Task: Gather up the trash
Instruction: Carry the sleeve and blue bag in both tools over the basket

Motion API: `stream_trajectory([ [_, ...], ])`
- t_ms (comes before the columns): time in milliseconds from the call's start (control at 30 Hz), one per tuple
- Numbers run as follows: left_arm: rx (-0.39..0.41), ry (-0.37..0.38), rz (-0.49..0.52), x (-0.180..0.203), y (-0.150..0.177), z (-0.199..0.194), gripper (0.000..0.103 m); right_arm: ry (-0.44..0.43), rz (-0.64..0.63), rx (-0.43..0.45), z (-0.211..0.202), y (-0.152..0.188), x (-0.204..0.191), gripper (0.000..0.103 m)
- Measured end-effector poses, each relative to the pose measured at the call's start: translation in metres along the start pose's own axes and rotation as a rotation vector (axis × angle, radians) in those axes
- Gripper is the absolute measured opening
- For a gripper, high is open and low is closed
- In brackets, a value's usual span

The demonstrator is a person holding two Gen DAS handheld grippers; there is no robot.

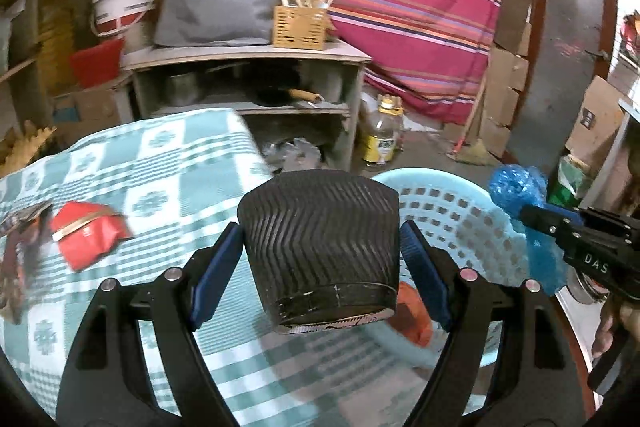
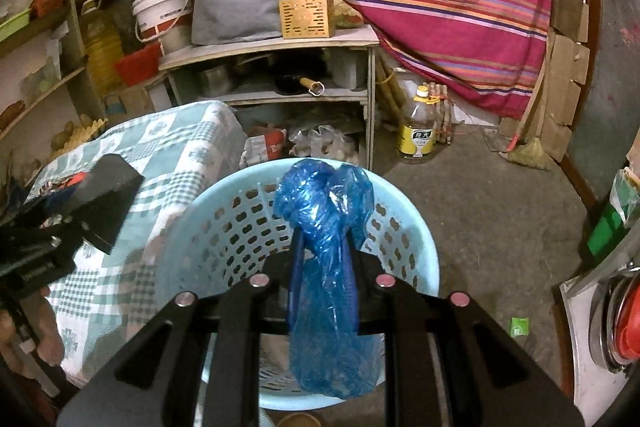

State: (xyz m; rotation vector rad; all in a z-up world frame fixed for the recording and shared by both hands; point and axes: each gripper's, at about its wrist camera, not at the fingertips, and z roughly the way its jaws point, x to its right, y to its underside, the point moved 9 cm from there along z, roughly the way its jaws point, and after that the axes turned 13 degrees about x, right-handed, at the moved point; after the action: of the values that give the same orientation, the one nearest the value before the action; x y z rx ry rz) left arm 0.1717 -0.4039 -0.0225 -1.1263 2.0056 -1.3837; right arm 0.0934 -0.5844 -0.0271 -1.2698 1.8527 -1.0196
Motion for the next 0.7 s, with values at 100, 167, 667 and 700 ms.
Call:
stream_trajectory([
  [100, -0.007, 0.022, 0.013, 0.014, 0.000, 0.009, 0.078, 0.001, 0.015, 0.003, 0.001, -0.001, 0.006, 0.019],
  [167, -0.007, 0.029, 0.025, 0.024, -0.001, 0.014, 0.078, 0.002, 0.018, 0.002, 0.003, -0.001, 0.008, 0.019],
  [667, 0.018, -0.001, 0.020, 0.011, -0.015, 0.006, 0.094, 0.000, 0.026, -0.012, 0.011, 0.000, 0.009, 0.019],
  [700, 0.024, -0.016, 0.016, 0.002, -0.017, 0.002, 0.094, -0.002, 0.026, -0.013, 0.011, 0.000, 0.008, 0.019],
])
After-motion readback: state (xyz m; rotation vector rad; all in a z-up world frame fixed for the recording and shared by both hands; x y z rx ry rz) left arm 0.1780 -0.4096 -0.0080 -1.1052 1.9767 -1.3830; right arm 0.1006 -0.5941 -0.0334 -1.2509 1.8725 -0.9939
